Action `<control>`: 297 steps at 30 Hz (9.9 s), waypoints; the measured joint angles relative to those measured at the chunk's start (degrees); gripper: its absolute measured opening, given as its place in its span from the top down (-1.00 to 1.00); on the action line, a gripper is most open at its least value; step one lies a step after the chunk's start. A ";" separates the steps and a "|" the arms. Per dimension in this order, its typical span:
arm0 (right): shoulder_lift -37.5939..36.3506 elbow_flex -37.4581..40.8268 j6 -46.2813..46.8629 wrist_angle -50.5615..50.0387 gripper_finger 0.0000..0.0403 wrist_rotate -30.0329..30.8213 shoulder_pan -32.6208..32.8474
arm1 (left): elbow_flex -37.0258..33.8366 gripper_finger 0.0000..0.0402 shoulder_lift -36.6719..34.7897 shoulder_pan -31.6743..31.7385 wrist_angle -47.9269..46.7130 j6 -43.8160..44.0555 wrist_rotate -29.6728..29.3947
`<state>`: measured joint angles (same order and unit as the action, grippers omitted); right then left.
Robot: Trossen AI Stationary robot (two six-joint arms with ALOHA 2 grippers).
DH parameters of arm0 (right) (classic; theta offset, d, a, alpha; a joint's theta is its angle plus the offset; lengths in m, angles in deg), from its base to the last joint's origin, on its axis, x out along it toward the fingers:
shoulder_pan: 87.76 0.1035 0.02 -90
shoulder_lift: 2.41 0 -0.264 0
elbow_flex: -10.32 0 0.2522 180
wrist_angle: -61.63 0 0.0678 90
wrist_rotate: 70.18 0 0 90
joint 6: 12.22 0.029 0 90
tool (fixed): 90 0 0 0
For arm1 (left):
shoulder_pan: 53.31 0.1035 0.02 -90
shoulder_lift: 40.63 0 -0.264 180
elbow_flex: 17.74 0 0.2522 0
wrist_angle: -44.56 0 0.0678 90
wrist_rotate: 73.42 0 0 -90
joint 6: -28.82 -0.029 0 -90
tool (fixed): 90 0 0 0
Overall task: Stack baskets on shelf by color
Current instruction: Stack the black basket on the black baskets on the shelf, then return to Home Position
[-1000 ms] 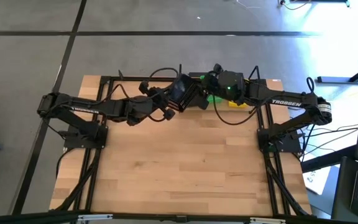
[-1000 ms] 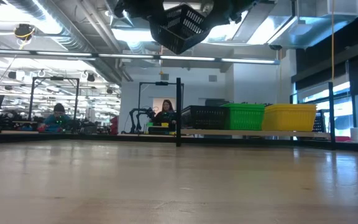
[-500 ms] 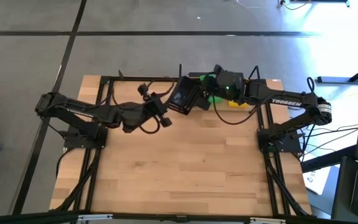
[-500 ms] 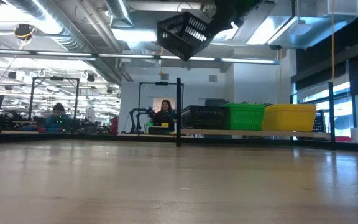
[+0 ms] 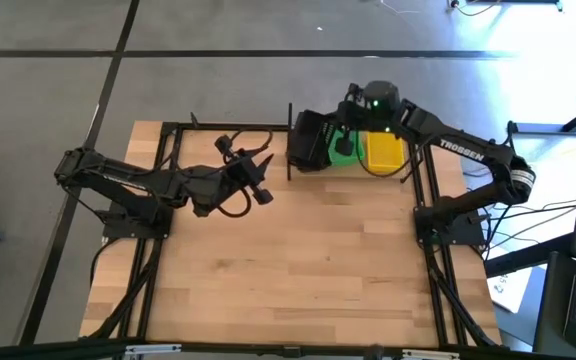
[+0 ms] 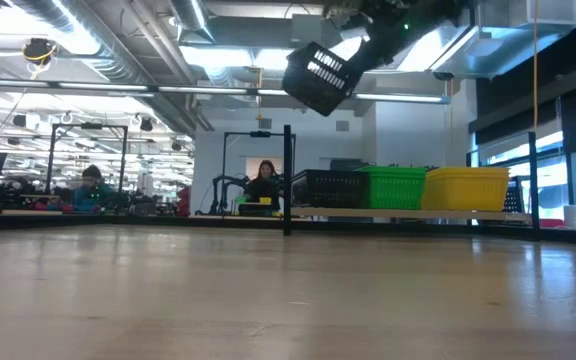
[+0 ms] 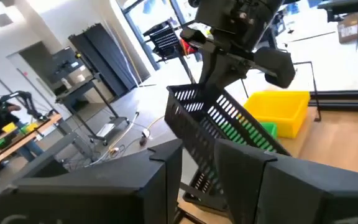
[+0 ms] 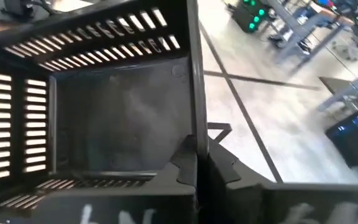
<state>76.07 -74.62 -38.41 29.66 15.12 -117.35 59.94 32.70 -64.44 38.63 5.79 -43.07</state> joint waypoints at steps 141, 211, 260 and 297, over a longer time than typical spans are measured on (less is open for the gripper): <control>-78.31 48.13 38.60 2.77 1.00 -1.47 9.95 | -21.70 1.00 -73.06 6.83 -53.29 36.73 40.95; -77.92 70.78 34.89 21.33 1.00 -8.43 9.95 | -63.47 1.00 -72.99 6.81 3.18 25.85 52.94; -77.89 70.78 34.86 21.35 1.00 -8.42 9.95 | -63.47 1.00 -72.99 6.83 3.18 25.82 52.93; -77.89 70.78 34.73 21.35 1.00 -8.42 9.95 | -63.47 1.00 -72.99 6.83 3.17 25.82 52.91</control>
<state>-1.83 -3.84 -3.68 51.00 6.69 -107.40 -3.53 -40.29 -57.61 41.80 31.61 9.84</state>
